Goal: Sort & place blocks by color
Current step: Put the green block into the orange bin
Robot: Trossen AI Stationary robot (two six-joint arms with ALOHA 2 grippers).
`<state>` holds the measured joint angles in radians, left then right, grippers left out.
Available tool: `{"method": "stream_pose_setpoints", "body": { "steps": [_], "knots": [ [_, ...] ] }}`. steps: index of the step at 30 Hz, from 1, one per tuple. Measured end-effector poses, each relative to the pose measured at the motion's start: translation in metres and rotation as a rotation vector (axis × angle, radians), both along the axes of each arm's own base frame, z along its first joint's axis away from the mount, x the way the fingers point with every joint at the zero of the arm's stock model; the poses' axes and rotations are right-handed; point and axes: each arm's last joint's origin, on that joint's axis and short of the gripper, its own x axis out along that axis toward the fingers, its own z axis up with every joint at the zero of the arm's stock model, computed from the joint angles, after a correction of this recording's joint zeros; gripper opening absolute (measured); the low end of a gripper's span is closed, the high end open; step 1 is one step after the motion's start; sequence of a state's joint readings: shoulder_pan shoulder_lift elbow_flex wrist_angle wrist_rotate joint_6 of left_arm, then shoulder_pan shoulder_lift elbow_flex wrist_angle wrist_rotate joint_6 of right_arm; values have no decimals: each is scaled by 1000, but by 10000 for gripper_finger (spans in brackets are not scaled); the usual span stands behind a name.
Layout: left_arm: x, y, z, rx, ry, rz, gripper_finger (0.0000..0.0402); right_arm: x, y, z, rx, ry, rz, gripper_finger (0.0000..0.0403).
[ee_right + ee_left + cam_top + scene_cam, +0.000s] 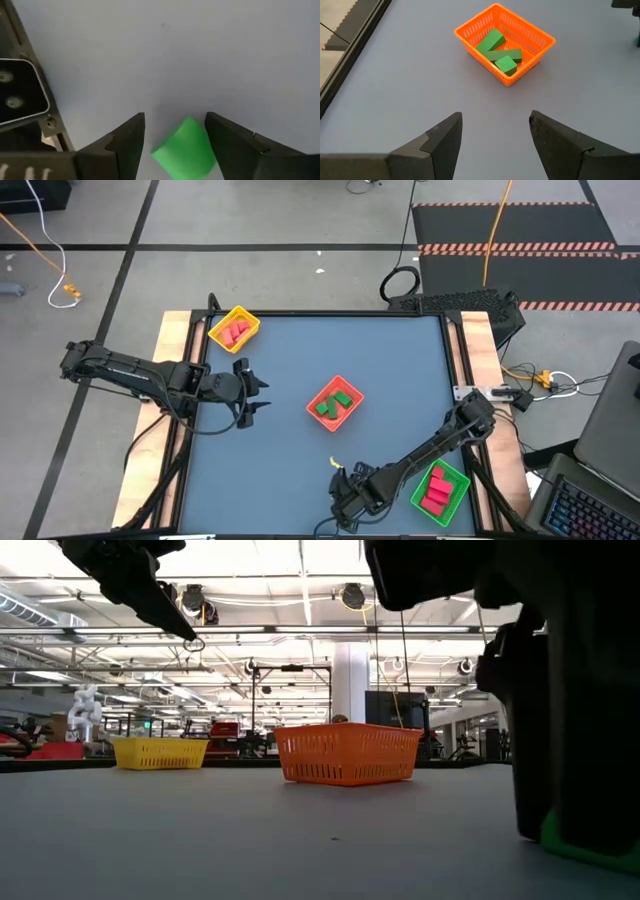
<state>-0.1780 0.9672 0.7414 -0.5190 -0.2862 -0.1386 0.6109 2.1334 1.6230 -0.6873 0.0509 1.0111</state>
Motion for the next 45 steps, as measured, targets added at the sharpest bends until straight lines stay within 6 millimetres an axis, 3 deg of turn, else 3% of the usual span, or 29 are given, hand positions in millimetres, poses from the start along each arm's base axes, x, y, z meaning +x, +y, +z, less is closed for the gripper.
{"method": "stream_pose_setpoints", "body": {
  "steps": [24,32,40,45],
  "knots": [
    [0,0,0,0,0,0,234,-28,-19,-3,-176,306,18,202],
    [0,0,0,-1,0,1,234,-28,-18,-4,-169,303,31,136],
    [0,0,0,-1,0,1,234,-28,-18,0,-159,290,33,129],
    [0,0,1,-2,-8,0,234,-29,-27,23,-268,162,9,129]
  ]
}}
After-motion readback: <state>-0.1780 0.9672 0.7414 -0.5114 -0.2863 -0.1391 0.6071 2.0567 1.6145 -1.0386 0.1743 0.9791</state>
